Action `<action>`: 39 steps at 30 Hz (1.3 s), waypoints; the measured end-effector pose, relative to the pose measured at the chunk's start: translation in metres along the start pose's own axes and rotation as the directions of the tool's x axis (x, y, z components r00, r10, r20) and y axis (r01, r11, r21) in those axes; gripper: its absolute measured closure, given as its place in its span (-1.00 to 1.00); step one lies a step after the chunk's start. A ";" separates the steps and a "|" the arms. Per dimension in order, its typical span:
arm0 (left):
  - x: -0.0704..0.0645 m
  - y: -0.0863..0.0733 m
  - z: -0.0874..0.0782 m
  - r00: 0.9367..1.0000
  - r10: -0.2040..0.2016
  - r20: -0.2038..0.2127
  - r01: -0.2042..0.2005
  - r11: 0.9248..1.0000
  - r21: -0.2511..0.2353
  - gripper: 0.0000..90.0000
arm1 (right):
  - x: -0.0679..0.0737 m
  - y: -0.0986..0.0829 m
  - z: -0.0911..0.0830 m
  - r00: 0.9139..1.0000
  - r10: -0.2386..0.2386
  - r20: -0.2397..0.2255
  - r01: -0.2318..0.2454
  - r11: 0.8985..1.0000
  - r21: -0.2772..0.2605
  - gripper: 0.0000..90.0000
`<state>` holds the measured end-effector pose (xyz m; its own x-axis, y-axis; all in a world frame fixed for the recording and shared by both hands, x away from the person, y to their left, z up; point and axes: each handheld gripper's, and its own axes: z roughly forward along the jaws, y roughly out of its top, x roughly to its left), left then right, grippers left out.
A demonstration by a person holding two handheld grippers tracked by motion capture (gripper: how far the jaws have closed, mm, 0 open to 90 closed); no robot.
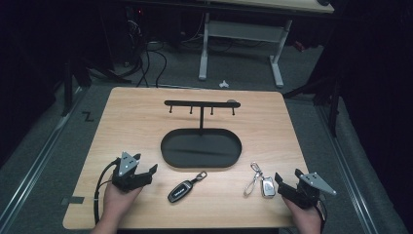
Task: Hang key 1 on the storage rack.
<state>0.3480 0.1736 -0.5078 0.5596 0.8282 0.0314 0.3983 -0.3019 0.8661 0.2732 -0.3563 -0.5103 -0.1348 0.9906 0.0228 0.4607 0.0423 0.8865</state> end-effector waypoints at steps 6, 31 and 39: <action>-0.006 0.001 0.000 0.999 0.034 0.006 -0.034 0.999 0.024 -0.48 | 0.006 0.000 0.006 1.000 -0.018 -0.023 0.018 1.000 0.016 -0.60; -0.025 0.012 0.004 0.996 0.069 0.064 -0.072 0.996 0.043 -0.51 | -0.004 -0.006 -0.009 0.999 -0.011 -0.033 0.011 1.000 0.010 -0.60; -0.039 0.021 0.002 0.994 0.085 0.075 -0.089 0.994 0.060 -0.58 | -0.001 -0.005 -0.009 0.998 -0.036 -0.052 0.037 0.999 0.012 -0.60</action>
<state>0.3360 0.1336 -0.4919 0.6441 0.7619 0.0675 0.3893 -0.4025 0.8286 0.2635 -0.3582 -0.5104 -0.1969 0.9803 0.0151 0.4658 0.0800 0.8813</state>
